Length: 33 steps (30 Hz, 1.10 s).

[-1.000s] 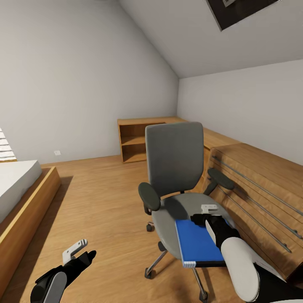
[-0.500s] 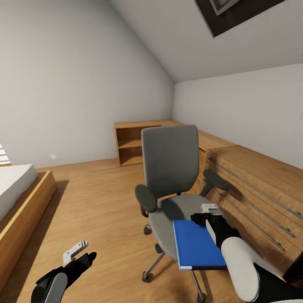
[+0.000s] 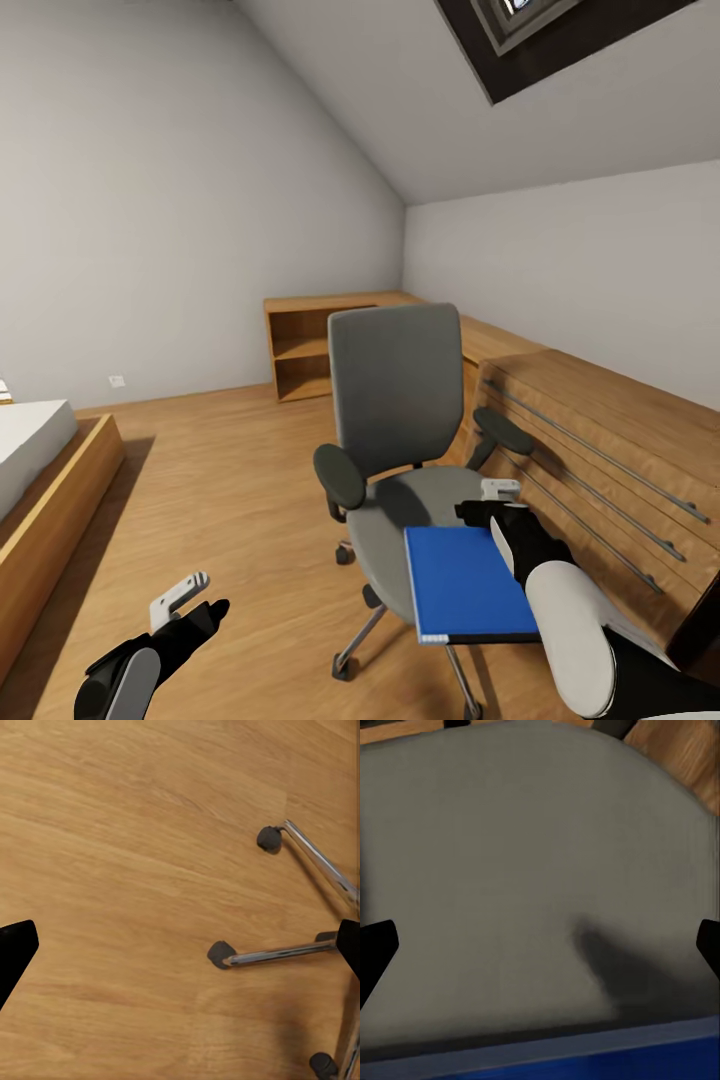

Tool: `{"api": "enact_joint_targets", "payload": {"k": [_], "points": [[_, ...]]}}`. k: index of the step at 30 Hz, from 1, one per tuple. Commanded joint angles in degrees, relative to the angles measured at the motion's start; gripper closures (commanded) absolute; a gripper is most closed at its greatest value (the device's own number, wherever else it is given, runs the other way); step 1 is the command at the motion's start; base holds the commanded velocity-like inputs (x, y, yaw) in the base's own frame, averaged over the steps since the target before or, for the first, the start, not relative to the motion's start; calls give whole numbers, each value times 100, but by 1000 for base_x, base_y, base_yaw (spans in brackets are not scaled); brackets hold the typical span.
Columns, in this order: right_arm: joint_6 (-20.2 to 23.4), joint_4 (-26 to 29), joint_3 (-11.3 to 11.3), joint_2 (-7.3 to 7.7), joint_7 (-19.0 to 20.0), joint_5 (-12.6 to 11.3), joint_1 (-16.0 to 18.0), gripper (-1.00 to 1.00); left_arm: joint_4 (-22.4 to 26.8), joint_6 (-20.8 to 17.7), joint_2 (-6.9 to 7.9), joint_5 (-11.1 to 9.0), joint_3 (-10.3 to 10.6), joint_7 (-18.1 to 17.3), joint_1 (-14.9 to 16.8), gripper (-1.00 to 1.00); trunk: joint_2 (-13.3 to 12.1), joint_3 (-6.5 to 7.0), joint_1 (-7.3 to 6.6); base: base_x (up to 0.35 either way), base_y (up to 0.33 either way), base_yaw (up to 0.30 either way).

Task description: In the bedroom, organize the workspace by keeping the computer under the desk, ensuring the monitor is on the desk, placing the keyboard on the desk next to the monitor, placing the mouse on the desk next to the keyboard, moving the folder from the swivel chair onto the desk next to the mouse, stacking the notebook on top of the folder with the pen on top of the notebook, and positioning the swivel chair next to the desk.

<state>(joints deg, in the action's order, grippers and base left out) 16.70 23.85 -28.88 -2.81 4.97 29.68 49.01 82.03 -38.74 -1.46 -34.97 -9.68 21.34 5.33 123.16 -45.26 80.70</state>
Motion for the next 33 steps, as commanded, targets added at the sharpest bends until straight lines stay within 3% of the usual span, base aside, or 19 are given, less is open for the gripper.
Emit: {"api": "enact_joint_targets", "payload": {"k": [1,11,18,21,23,24,29,33], "points": [[28,20,-46,-8,48,60,3,-100,8,-20,-4,-62,-8,46,3,-100,3,3,-1,0,0,-69],[51,109,-47,-72,48,48,3,-100,-1,-20,-4,-62,-8,49,3,-100,3,91,-1,0,0,-24],[81,675,-47,-322,48,57,-140,-100,-3,-20,-4,-62,-11,54,3,-100,3,153,-1,0,0,-2],[255,1273,-43,-452,50,47,-472,-100,-3,-20,-4,-62,-14,58,3,-100,3,179,-1,0,0,0],[715,2514,-23,-644,85,21,-1086,-100,-3,-20,1,-62,-16,60,3,-100,3,196,-1,0,0,0],[863,2881,-8,-695,123,14,-1261,-100,-3,-20,3,-62,-16,59,3,-100,3,204,-1,0,0,0],[1372,3540,64,-719,449,5,-1586,-100,-3,-20,5,-62,-16,63,3,-100,3,229,-1,0,0,0],[1560,3674,84,-719,682,2,-1650,-100,-3,-20,7,-61,-16,63,3,-100,3,234,-1,0,0,0]]}}
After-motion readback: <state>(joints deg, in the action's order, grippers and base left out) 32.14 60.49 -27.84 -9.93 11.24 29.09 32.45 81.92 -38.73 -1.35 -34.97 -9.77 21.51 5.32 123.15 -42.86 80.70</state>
